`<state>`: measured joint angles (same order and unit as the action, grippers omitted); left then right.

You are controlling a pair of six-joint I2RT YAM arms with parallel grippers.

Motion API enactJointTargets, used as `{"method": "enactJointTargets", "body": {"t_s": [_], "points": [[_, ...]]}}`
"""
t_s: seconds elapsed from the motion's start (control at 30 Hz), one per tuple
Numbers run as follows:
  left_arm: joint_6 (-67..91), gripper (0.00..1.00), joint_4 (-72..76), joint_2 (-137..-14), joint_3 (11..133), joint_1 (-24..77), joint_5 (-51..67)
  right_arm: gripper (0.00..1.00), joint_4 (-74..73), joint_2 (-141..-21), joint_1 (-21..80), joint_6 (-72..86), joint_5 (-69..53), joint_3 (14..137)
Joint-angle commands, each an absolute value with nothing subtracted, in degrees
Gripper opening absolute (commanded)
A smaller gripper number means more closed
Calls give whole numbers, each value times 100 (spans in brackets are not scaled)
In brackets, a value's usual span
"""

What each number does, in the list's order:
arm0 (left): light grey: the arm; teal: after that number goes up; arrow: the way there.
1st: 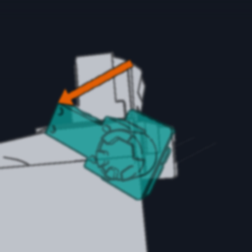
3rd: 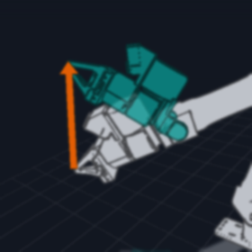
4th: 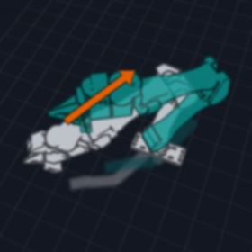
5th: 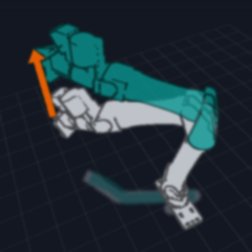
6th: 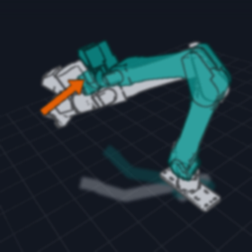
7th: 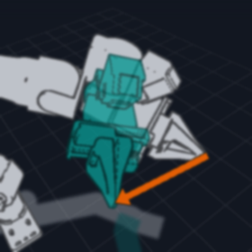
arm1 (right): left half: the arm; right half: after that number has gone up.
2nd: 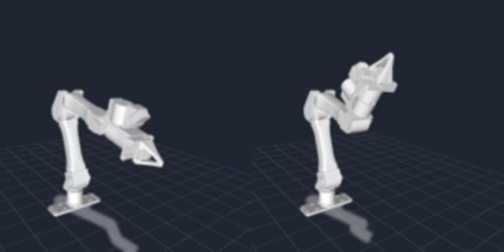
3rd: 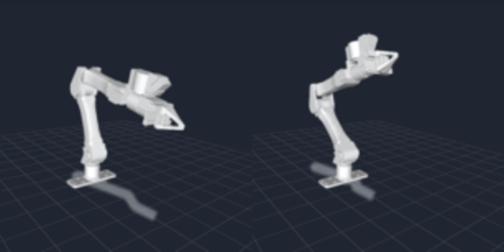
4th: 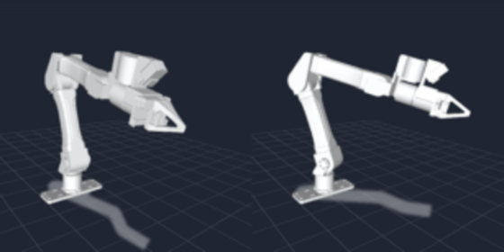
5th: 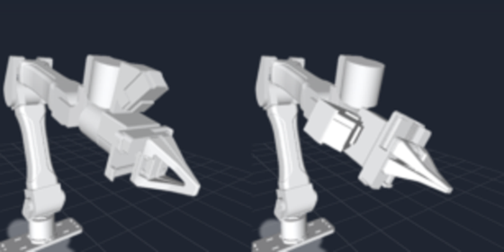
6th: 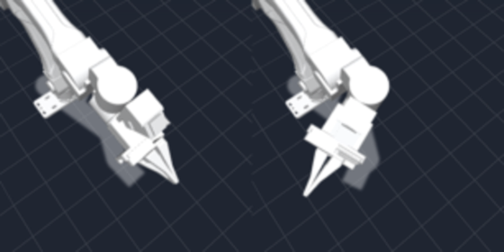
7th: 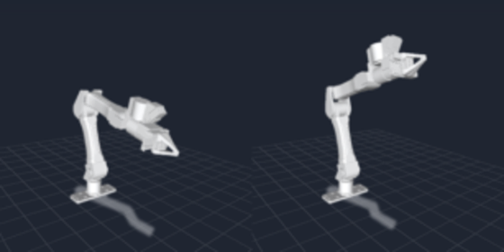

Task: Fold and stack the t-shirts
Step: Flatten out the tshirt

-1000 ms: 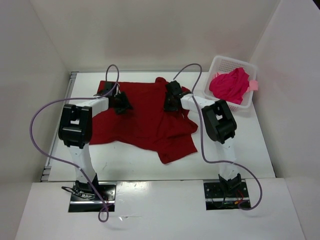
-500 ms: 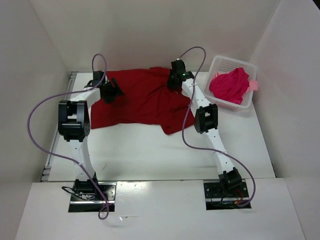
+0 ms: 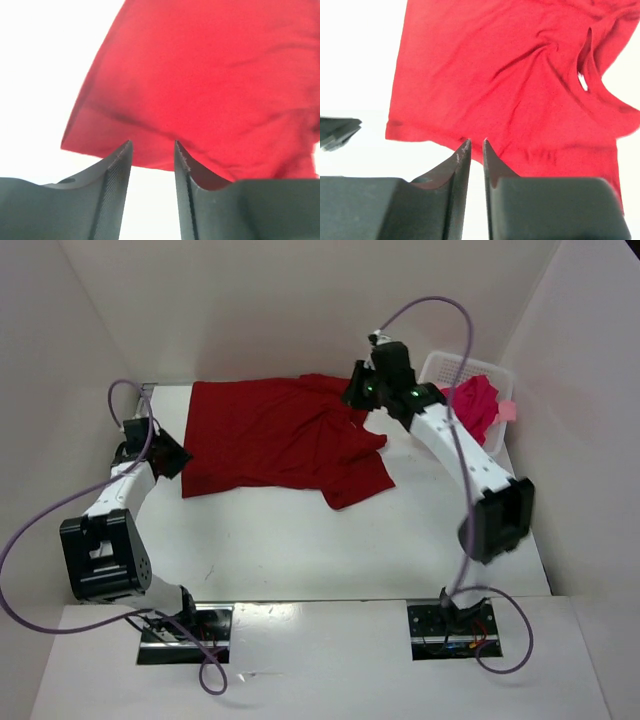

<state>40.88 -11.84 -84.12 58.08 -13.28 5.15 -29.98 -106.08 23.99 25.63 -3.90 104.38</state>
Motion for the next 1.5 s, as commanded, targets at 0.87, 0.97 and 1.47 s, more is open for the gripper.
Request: {"method": "enactJointTargets", "body": {"t_s": [0.87,0.97,1.47], "points": [[4017,34,-1433,-10097,5977,-1529,-826,30,-2399,-6609,2391,2786,-694,5651],[4017,35,-1433,-10178,5977,-1529,-773,30,-2399,-6609,2391,2733,-808,5651],[3894,0,-1863,-8387,5749,-1529,-309,41,-2399,-6609,2391,2909,-326,5150]]}}
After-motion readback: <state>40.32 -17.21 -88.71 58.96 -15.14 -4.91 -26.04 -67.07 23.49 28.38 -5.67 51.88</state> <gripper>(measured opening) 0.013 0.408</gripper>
